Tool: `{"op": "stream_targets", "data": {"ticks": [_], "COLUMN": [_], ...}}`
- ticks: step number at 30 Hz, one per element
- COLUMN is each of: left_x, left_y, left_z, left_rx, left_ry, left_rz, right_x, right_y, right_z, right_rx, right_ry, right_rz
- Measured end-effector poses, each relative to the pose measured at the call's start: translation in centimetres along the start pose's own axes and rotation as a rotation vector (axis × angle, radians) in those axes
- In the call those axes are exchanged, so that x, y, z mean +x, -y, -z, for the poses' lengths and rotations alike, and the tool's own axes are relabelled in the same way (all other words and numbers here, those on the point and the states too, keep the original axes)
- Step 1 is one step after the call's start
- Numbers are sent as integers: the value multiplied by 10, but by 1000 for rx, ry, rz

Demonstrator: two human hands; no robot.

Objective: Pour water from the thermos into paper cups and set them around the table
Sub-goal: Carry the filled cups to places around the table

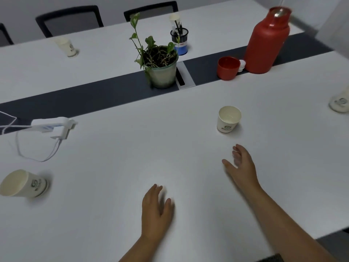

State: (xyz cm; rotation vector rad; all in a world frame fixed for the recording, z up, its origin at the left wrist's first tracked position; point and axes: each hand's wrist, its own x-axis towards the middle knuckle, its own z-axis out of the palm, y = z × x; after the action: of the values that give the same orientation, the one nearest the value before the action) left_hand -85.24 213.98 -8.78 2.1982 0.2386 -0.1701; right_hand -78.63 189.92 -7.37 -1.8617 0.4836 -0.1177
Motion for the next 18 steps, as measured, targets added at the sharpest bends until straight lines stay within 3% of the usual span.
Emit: {"op": "stream_targets", "data": {"ticks": [4, 7, 11, 18], "left_x": [-43, -82, -137, -211], "left_y": [2, 7, 23, 15], "left_z": [25, 53, 83, 73], "left_rx": [-212, -277, -354, -454], "left_ry": [97, 144, 222, 346], "left_rz": [-6, -105, -152, -178], "right_x": [-71, -141, -249, -416], "right_y": [36, 63, 67, -2], "right_z": [0, 1, 9, 45], "right_rx": [-243, -195, -24, 200], "right_ry": [198, 214, 108, -258], "right_rz": [188, 239, 254, -1]}}
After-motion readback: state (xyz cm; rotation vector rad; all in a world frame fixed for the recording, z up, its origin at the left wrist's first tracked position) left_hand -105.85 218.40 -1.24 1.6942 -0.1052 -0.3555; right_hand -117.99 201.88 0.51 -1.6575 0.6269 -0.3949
